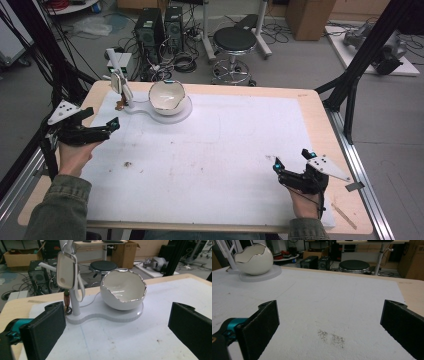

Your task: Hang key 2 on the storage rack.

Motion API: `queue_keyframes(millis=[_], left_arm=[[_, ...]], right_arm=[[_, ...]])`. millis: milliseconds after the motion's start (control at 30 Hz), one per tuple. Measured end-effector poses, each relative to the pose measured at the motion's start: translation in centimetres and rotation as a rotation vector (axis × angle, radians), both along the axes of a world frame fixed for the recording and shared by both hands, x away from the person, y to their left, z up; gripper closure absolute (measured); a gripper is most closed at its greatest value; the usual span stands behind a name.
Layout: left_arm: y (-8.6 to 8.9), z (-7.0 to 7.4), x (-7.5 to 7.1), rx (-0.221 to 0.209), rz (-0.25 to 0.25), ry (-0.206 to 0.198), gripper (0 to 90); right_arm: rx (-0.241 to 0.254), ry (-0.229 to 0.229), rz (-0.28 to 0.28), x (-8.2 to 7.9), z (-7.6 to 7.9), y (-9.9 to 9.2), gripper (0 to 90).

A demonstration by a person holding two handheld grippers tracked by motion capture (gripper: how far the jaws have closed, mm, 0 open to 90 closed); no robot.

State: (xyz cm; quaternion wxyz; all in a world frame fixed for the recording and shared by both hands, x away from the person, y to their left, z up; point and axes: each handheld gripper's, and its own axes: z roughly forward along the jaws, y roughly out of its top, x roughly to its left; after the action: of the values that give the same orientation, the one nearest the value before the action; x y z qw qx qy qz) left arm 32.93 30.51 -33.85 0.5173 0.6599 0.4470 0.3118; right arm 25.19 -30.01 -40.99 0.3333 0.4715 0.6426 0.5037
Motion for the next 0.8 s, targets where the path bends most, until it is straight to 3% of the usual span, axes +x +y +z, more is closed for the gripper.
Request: queue_keyframes(millis=[100, 400, 667, 800], left_arm=[[0.3, -1.1, -0.6, 0.019, 0.033, 0.007, 2.2], [0.4, -2.6, -1.8, 0.054, 0.056, 0.03, 2.2], [0.7, -4.4, -3.4, 0.022, 0.087, 0.016, 2.1], [0.7, -5.1, -3.7, 0.012, 0.073, 0.024, 2.1]], right_arm=[[0.007, 0.002, -0.002, 0.0, 0.0, 0.0, 0.9], [0.012, 0.001, -0.019, -0.2, -0.1, -0.3, 0.9], [0.016, 0.0, -0.031, -0.4, -0.1, -0.4, 0.9], [0.013, 0.003, -0.027, -0.4, -0.1, -0.4, 1.0]])
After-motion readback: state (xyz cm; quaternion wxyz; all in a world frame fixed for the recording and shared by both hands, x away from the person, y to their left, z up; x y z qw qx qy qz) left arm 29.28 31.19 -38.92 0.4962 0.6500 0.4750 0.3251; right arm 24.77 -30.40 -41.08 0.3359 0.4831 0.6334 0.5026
